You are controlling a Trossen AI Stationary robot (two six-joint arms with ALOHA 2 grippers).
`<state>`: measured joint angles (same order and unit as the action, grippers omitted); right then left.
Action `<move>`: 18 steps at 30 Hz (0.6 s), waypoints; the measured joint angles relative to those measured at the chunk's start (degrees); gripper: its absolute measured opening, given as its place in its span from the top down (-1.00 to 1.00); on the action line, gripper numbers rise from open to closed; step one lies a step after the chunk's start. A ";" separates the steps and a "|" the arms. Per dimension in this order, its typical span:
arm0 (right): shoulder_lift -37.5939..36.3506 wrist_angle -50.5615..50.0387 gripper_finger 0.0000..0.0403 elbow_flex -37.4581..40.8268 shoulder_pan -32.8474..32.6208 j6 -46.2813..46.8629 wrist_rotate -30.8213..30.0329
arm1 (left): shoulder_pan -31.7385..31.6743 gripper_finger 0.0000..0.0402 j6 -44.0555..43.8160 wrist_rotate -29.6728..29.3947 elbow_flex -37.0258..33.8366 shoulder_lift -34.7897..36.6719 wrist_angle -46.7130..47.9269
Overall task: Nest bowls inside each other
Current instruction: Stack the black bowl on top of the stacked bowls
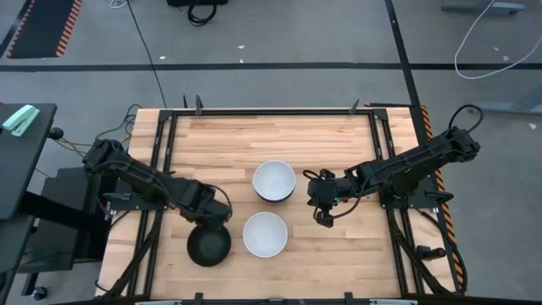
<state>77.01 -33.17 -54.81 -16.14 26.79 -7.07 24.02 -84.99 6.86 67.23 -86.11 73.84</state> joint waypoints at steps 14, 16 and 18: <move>0.00 0.02 0.93 0.00 0.00 0.00 2.97 | 4.26 0.46 -9.38 1.15 -8.75 0.31 -9.11; 0.00 0.04 0.93 0.00 0.00 0.00 3.34 | 4.27 0.46 -9.74 1.16 -9.85 0.31 -13.06; 0.00 0.03 0.93 0.00 0.00 0.00 3.92 | 4.27 0.46 -9.80 1.18 -10.70 0.31 -16.36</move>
<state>77.01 -33.14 -54.81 -16.14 26.79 -3.15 28.29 -94.78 8.03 56.53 -85.80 57.48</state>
